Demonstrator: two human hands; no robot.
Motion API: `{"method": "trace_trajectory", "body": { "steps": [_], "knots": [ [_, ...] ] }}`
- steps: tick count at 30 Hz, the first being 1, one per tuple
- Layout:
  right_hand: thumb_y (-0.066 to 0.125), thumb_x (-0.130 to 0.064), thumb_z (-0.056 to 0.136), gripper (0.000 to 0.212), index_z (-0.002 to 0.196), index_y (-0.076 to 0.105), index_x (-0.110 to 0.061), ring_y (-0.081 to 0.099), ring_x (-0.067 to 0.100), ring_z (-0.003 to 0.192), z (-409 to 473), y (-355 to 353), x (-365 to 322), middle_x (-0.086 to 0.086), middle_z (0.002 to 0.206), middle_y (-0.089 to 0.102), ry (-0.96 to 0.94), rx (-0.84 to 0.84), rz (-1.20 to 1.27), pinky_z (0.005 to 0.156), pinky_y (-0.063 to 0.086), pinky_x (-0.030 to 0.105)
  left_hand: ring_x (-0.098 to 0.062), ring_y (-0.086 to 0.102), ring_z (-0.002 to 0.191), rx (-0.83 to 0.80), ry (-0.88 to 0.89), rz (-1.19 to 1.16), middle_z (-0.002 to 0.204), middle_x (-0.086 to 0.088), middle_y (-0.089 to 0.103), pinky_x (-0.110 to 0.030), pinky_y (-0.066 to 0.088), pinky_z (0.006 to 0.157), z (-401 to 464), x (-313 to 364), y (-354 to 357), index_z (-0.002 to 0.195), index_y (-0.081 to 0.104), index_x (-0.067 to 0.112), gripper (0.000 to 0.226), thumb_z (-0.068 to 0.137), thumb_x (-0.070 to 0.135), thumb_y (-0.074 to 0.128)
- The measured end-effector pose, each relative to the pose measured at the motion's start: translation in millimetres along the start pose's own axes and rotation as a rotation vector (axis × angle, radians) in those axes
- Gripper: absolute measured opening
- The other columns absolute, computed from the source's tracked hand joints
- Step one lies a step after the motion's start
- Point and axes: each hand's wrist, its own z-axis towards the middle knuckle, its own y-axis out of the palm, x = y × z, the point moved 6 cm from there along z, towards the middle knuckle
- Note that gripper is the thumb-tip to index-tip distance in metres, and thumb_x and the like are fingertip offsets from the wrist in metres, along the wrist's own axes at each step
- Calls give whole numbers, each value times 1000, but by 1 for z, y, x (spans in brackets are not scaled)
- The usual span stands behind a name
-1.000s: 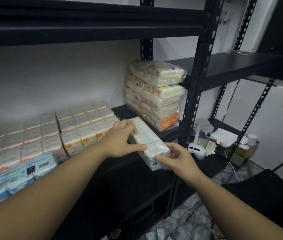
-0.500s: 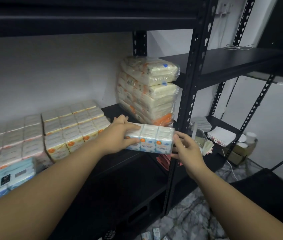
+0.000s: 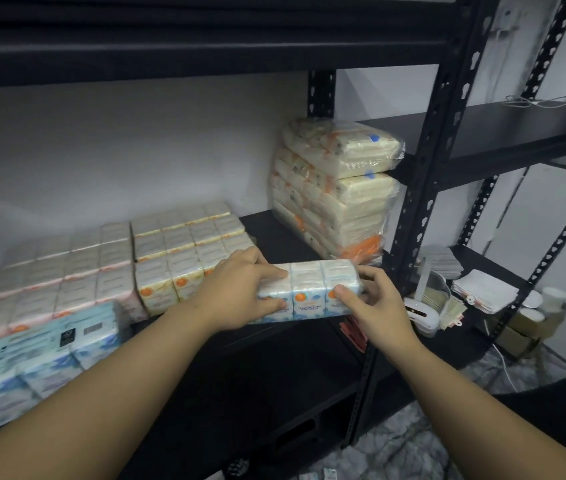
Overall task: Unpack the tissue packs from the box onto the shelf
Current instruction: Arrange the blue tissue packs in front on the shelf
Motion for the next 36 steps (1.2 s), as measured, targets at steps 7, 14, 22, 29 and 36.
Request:
{"method": "trace_trajectory", "body": {
  "steps": [7,14,22,29,36],
  "knots": [
    [82,-42,85,44,125,63,-36,66,-3,110,1,71,-8,-19,115,73,-71,-152,-167,98,56,36,-11,49,123,-19,-141,115,131,14,55,-38,49,99,-51,-44,-33,139,58,37,64,84,66,71],
    [94,-59,54,78,124,61,-45,68,0,107,5,126,-11,-23,110,73,-59,-265,-249,97,57,43,-12,49,127,11,-235,146,137,12,56,-37,50,101,-90,-80,-44,144,56,35,67,86,62,72],
    [96,-28,69,71,132,63,-26,65,-13,97,16,131,-16,-16,106,73,-55,-235,-232,72,51,7,-14,49,129,-5,-232,178,141,11,53,-38,51,101,-83,-87,-40,150,50,33,74,84,45,80],
    [94,-62,56,108,149,47,-35,54,5,127,19,129,-28,-15,137,60,-93,-235,-365,108,49,40,-12,47,131,9,-250,100,142,14,51,-36,48,104,-95,-93,-48,151,46,33,85,78,63,79],
    [71,-86,63,91,136,62,-33,39,11,132,-1,172,-75,-15,138,54,-473,-207,-702,108,25,35,-15,47,132,64,-331,89,141,8,51,-37,44,108,-153,-131,-87,146,53,30,88,75,77,71]
  ]
}}
